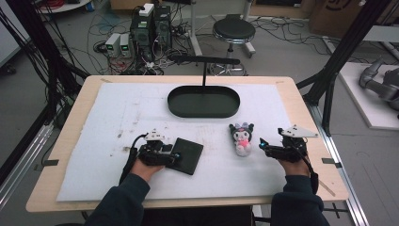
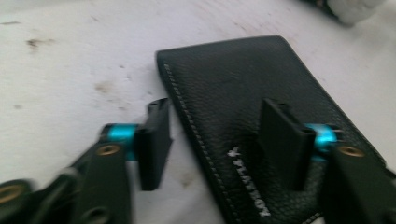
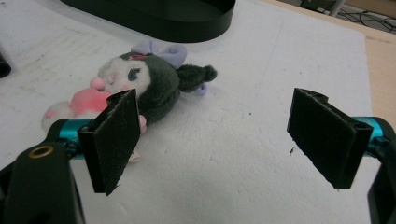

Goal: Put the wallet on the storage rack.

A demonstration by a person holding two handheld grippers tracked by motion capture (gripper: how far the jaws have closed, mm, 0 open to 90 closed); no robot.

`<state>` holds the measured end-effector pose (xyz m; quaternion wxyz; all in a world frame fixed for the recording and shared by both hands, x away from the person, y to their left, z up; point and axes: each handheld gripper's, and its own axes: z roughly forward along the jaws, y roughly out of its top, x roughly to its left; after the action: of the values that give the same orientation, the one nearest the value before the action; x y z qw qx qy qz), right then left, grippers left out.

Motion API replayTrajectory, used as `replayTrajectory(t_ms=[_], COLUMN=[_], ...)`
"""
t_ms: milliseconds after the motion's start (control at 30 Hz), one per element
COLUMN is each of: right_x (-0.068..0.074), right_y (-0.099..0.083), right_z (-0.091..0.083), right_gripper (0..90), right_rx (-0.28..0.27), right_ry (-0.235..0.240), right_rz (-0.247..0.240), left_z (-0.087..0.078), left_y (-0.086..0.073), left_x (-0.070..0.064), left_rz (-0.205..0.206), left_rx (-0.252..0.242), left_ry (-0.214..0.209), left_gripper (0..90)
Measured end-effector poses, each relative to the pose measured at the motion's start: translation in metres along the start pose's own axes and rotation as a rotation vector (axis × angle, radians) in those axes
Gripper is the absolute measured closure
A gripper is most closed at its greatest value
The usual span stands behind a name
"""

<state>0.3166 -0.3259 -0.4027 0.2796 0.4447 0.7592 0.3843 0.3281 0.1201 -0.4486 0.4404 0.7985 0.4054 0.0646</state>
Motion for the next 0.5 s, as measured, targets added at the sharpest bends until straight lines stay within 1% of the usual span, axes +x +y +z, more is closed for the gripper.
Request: replayTrajectory(t_ms=[33, 67, 100, 133, 167, 200, 233, 267, 300, 333, 367, 400, 433, 467, 500], right_x=[0.0, 0.0, 0.001, 0.001, 0.001, 0.001, 0.0, 0.0, 0.0, -0.001, -0.001, -0.001, -0.002, -0.002, -0.002], right_y=[0.0, 0.0, 0.001, 0.001, 0.001, 0.001, 0.001, 0.0, 0.0, 0.0, 0.0, 0.0, 0.0, 0.0, 0.0], right_z=[0.0, 0.0, 0.0, 0.0, 0.0, 0.0, 0.0, 0.001, 0.001, 0.001, 0.001, 0.001, 0.001, 0.0, 0.0], right_gripper=[17.5, 17.5, 17.6, 17.6, 17.8, 19.5, 22.5, 22.8, 22.8, 22.8, 22.8, 22.8, 22.8, 22.8, 22.8], right_rx=[-0.002, -0.002, -0.004, -0.004, -0.005, -0.005, -0.006, -0.006, -0.004, -0.002, -0.002, -0.005, -0.006, -0.008, -0.006], right_ry=[0.0, 0.0, 0.0, 0.0, 0.0, 0.0, 0.002, 0.002, 0.004, 0.001, 0.001, 0.0, 0.001, 0.0, 0.0], right_rz=[-0.004, -0.004, -0.006, -0.006, -0.005, -0.003, -0.005, -0.003, -0.001, 0.003, 0.003, 0.009, 0.01, 0.011, 0.014], left_z=[0.0, 0.0, -0.001, -0.002, -0.003, -0.004, -0.005, -0.006, -0.008, -0.009, -0.009, -0.011, -0.014, -0.016, -0.016], left_y=[0.0, 0.0, 0.0, -0.001, -0.001, -0.002, -0.003, -0.004, -0.004, -0.004, -0.004, -0.004, -0.003, -0.003, -0.003], left_x=[0.0, 0.001, 0.001, 0.002, 0.003, 0.003, 0.003, 0.003, 0.004, 0.004, 0.004, 0.004, 0.006, 0.006, 0.006], left_rz=[-0.004, -0.014, -0.022, -0.03, -0.032, -0.04, -0.038, -0.04, -0.052, -0.056, -0.056, -0.065, -0.082, -0.092, -0.092], left_rx=[0.001, -0.002, -0.009, -0.02, -0.029, -0.046, -0.055, -0.064, -0.086, -0.094, -0.094, -0.102, -0.128, -0.142, -0.142], left_ry=[0.004, 0.006, 0.011, 0.016, 0.025, 0.03, 0.036, 0.029, 0.006, -0.004, -0.004, -0.012, -0.038, -0.044, -0.044], left_gripper=[53.1, 53.1, 59.1, 59.1, 63.4, 68.1, 72.5, 78.8, 81.6, 82.0, 82.5, 83.0, 83.4, 83.6, 83.8])
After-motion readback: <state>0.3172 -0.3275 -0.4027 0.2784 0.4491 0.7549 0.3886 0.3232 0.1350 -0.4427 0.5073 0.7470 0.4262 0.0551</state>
